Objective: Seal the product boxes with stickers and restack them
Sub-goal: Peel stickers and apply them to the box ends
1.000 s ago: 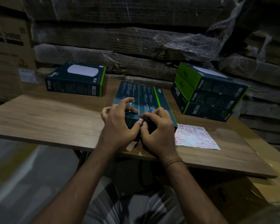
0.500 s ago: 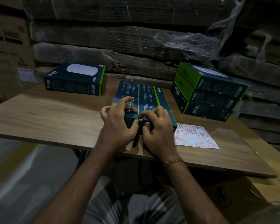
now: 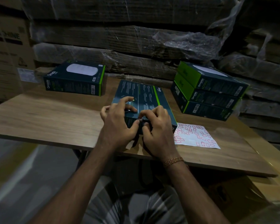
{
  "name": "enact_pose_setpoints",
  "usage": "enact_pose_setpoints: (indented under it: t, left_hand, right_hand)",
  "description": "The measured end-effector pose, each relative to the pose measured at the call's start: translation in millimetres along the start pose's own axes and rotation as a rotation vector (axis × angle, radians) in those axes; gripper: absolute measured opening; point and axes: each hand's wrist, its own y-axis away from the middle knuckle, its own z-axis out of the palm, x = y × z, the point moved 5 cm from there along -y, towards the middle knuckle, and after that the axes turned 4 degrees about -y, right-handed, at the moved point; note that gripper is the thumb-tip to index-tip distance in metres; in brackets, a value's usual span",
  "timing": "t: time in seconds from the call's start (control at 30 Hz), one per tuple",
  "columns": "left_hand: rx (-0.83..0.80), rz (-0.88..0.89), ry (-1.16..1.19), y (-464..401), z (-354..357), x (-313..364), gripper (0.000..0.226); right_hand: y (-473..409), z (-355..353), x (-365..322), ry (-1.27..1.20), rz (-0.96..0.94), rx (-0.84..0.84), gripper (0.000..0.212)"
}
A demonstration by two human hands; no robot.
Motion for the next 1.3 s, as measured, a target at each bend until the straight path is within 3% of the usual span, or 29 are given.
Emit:
enact_pose_setpoints:
  t: [0.13, 0.4, 0.77, 0.97, 1.3]
  left_hand:
    - [0.006, -0.004, -0.002, 0.7, 0.0, 0.4, 0.072]
    - [-0.006, -0.008, -0.006, 0.9, -1.2, 1.3, 0.072]
    - [0.011, 0.002, -0.004, 0.8, 0.5, -0.4, 0.071]
    - [0.006, 0.001, -0.012, 0.1, 0.4, -0.1, 0.071]
    - [0.002, -0.009, -0.012, 1.1, 0.6, 0.5, 0.070]
  right_hand:
    - [-0.5, 2.3, -0.7, 0.044, 0.004, -0.028, 0.039]
    - [-0.2, -0.9, -2.9, 0.000, 0.001, -0.009, 0.030]
    - [-0.4, 3.7, -1.3, 0.084, 0.007, -0.050, 0.042]
    - [1.8, -2.9, -1.9, -0.065, 0.006, 0.029, 0.030]
    - [1.5, 0.2, -2.5, -0.030, 0.026, 0.025, 0.025]
